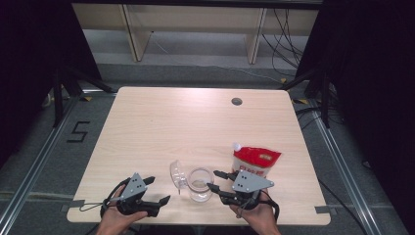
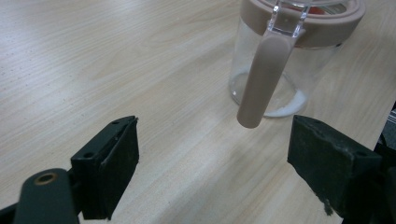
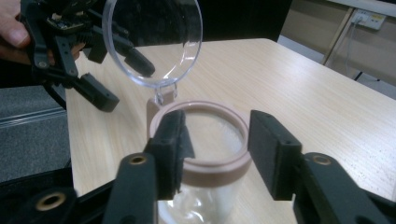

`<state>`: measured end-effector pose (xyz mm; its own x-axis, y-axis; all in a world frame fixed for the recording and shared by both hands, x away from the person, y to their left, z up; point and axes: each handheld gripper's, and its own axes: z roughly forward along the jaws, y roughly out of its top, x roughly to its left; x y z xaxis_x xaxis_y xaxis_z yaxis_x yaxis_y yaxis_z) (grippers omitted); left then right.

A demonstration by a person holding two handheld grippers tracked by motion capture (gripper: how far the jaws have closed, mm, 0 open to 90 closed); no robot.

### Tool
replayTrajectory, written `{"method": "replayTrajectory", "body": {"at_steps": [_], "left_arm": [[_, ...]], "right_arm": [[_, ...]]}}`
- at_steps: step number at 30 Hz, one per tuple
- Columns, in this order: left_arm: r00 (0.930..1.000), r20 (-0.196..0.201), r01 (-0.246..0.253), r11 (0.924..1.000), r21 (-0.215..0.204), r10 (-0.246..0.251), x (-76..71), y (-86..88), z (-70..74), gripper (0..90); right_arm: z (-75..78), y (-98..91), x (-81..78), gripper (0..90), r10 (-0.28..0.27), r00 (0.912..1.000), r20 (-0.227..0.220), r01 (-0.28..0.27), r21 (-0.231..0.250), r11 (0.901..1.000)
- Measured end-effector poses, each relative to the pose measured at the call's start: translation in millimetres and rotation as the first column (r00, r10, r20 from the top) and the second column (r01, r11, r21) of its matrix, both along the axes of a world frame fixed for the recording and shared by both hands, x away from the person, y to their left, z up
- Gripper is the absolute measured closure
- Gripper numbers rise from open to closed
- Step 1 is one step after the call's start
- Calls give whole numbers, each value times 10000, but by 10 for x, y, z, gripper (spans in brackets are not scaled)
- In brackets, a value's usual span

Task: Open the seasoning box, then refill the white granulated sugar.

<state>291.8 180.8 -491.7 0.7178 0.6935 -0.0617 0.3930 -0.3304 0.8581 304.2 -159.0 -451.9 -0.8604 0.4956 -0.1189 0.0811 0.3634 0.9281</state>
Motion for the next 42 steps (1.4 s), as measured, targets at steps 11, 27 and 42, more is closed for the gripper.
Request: {"method": "replayTrajectory", "body": {"at_steps": [11, 27, 42], "left_arm": [[10000, -9, 14, 10000, -45, -14, -5, 3, 4, 163], [10000, -29, 49, 9999, -126, -49, -17, -4, 5, 163], [9999, 92, 138, 9998, 160, -140, -6, -2, 8, 163]], "right_arm": [[-84, -285, -80, 462, -561, 9978, -360, 563, 58, 9984], [-150, -639, -234, 405, -1414, 9876, -687, 1422, 62, 9898], [-189, -885, -350, 397, -2053, 9761, -706, 2039, -269, 9786]]}}
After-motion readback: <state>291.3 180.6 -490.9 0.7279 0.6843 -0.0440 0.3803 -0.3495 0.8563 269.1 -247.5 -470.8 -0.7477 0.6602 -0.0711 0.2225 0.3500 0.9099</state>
